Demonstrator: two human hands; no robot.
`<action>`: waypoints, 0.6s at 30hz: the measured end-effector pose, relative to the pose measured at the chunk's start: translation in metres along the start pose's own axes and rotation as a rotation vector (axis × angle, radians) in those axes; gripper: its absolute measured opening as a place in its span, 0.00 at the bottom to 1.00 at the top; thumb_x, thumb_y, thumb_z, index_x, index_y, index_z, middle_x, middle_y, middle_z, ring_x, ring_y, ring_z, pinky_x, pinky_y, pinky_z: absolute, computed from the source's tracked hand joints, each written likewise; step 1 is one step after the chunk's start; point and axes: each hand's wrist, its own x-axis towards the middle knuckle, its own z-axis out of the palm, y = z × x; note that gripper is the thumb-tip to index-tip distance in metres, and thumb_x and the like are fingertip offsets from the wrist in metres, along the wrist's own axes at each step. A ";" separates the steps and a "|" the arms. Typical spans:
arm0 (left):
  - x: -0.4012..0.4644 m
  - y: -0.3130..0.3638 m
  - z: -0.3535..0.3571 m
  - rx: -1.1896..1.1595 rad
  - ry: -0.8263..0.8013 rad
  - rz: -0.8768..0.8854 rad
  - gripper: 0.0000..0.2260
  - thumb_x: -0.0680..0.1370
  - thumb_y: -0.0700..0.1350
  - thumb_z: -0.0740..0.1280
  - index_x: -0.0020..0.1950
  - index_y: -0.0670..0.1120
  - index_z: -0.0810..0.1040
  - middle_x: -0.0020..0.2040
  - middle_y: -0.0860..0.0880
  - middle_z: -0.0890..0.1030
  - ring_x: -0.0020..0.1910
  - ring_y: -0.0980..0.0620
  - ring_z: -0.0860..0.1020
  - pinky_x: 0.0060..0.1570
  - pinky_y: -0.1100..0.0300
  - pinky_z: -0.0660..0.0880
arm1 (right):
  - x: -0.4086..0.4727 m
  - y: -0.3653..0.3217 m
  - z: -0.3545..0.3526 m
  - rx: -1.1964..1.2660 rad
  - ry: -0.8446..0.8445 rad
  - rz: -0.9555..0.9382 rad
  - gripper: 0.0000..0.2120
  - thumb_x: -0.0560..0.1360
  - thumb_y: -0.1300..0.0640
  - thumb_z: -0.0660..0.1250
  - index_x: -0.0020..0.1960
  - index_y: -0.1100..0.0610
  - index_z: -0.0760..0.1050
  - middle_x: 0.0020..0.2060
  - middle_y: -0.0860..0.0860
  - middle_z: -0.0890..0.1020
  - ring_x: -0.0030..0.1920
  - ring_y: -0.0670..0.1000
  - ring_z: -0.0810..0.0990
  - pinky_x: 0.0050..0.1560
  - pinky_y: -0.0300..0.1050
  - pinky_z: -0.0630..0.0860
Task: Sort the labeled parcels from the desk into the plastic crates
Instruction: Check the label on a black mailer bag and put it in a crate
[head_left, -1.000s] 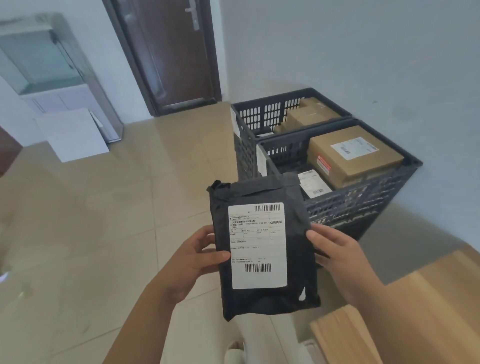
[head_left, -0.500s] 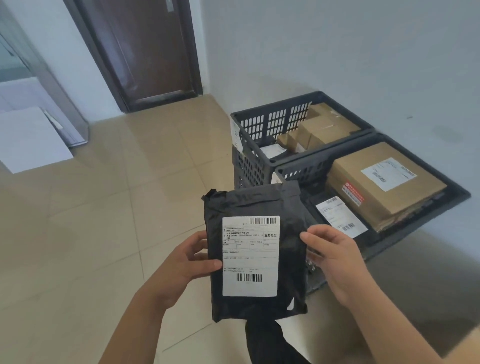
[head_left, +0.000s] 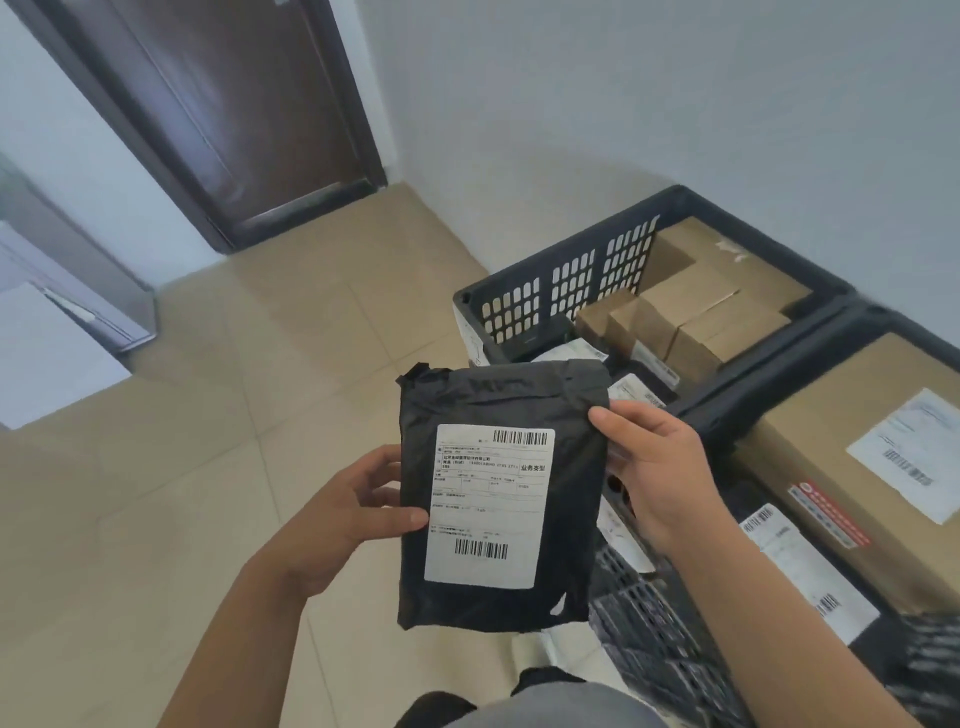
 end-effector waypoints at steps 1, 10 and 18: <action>0.013 0.006 -0.004 -0.006 0.000 -0.005 0.26 0.67 0.45 0.80 0.64 0.57 0.81 0.64 0.48 0.83 0.61 0.42 0.83 0.61 0.42 0.79 | 0.012 -0.005 0.006 0.016 0.020 -0.010 0.04 0.78 0.63 0.71 0.50 0.63 0.84 0.46 0.55 0.88 0.47 0.53 0.87 0.50 0.49 0.80; 0.156 0.076 -0.047 -0.068 -0.160 0.029 0.41 0.58 0.54 0.87 0.68 0.47 0.78 0.64 0.45 0.84 0.60 0.40 0.84 0.52 0.47 0.83 | 0.095 -0.032 0.024 -0.116 -0.161 0.109 0.23 0.72 0.52 0.74 0.66 0.53 0.80 0.59 0.50 0.86 0.61 0.55 0.84 0.65 0.58 0.76; 0.309 0.143 -0.051 0.004 -0.466 -0.076 0.26 0.71 0.39 0.78 0.68 0.45 0.79 0.62 0.43 0.85 0.55 0.44 0.85 0.46 0.51 0.83 | 0.154 -0.054 0.067 -0.029 0.163 0.176 0.18 0.74 0.61 0.75 0.63 0.58 0.81 0.56 0.55 0.87 0.56 0.60 0.87 0.64 0.65 0.79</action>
